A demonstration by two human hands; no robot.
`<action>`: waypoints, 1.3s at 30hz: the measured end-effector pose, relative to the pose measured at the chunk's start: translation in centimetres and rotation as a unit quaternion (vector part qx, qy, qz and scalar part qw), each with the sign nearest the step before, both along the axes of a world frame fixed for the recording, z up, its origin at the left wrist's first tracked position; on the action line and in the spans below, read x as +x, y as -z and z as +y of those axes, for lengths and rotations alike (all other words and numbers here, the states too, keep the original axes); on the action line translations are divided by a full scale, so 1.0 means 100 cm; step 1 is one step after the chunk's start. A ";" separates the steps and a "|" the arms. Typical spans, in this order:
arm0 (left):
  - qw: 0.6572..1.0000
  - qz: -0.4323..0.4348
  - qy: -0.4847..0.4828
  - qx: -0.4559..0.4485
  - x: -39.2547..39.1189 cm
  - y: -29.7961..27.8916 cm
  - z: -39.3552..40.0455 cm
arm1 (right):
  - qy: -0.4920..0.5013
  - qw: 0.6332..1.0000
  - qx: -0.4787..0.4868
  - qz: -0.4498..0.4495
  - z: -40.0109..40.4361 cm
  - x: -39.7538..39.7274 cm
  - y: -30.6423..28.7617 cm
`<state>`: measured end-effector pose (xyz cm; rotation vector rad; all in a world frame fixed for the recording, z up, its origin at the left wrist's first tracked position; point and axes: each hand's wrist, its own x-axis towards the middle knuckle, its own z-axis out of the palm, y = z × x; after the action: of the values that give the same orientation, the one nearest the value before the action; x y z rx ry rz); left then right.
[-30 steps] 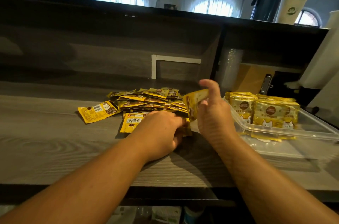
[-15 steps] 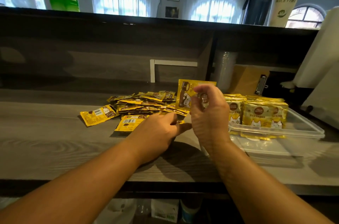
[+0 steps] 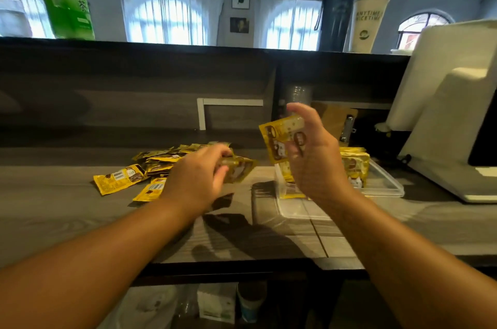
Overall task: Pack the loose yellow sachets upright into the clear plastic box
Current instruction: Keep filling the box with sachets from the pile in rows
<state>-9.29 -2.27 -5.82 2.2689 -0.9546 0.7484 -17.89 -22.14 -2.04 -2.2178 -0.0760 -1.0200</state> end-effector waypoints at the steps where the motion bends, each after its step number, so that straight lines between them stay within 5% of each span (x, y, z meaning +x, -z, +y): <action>1: 0.999 0.014 -0.014 -0.030 0.002 -0.008 -0.006 | 0.007 1.000 0.009 0.003 -0.010 -0.005 -0.002; 6: 0.993 0.059 0.008 -0.099 0.000 -0.049 -0.036 | 0.076 0.992 0.092 -0.033 -0.057 -0.021 -0.013; 18: 0.977 0.128 0.170 -0.008 -0.014 -0.080 -0.158 | 0.111 0.983 0.142 -0.044 -0.118 -0.047 -0.012; 24: 0.972 0.150 0.145 0.112 -0.005 -0.048 -0.180 | 0.106 0.986 0.127 0.006 -0.129 -0.046 0.000; 34: 0.967 0.003 0.077 0.244 0.003 -0.033 -0.186 | 0.091 0.981 0.145 0.087 -0.132 -0.042 0.018; 39: 0.929 0.089 0.079 0.349 0.009 -0.042 -0.186 | 0.086 0.980 0.027 0.178 -0.141 -0.036 -0.002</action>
<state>-8.35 -20.87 -1.57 2.7372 -1.4592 0.1165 -21.48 -36.26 -1.85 -2.3514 0.3033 -0.6862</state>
